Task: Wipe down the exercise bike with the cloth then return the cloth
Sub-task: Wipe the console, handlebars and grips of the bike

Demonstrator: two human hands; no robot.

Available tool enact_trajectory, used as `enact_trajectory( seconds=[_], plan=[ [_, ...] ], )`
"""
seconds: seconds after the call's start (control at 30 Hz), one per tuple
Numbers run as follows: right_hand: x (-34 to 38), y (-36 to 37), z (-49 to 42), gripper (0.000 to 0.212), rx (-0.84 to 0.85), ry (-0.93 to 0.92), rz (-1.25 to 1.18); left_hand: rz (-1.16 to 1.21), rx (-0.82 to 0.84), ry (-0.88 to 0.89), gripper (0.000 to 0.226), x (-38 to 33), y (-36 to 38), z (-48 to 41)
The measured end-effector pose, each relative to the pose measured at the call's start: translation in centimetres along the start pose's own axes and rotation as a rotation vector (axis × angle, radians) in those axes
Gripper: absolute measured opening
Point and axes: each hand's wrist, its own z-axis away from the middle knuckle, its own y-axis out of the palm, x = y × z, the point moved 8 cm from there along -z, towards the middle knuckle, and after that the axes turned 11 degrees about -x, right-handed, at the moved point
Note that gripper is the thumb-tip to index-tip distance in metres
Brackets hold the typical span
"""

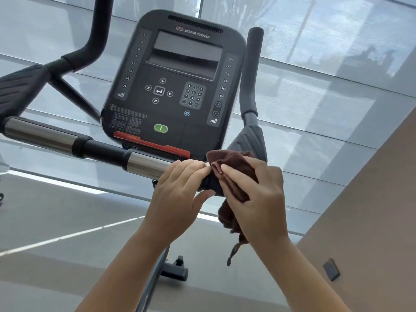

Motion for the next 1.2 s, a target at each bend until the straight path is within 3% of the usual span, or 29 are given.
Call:
enact_trajectory(
  seconds=[0.07, 0.17, 0.23, 0.37, 0.6, 0.9, 1.07, 1.2],
  plan=[
    [-0.1, -0.3, -0.3, 0.021, 0.041, -0.047, -0.048, -0.003, -0.003, 0.013, 0.039, 0.0, -0.1, 0.0],
    [-2.6, -0.4, -3.8, 0.022, 0.085, 0.079, -0.179, 0.004, -0.010, 0.034, 0.038, 0.2, -0.1, 0.0],
    [-4.5, 0.2, -6.4, 0.026, 0.064, 0.133, -0.109, 0.003, -0.026, 0.039, 0.038, 0.2, -0.1, -0.1],
    [-6.3, 4.2, -6.7, 0.035, 0.274, 0.207, 0.047, -0.020, -0.051, 0.072, 0.041, 0.1, -0.1, -0.2],
    [-5.5, 1.4, -1.6, 0.026, -0.046, 0.236, -0.119, -0.028, -0.059, 0.043, 0.042, -0.3, -0.3, 0.0],
    [-10.2, 2.8, -6.1, 0.033, 0.048, 0.359, -0.515, -0.058, -0.064, 0.014, 0.041, -0.6, -0.2, 0.0],
    [-9.3, 1.7, -1.5, 0.028, -0.088, 0.332, -0.553, -0.067, -0.090, 0.004, 0.041, -0.6, -0.2, 0.0],
    [-10.9, 2.6, -5.1, 0.030, -0.019, 0.254, -0.528, -0.048, -0.077, -0.007, 0.041, -0.5, -0.1, -0.2]
  ],
)
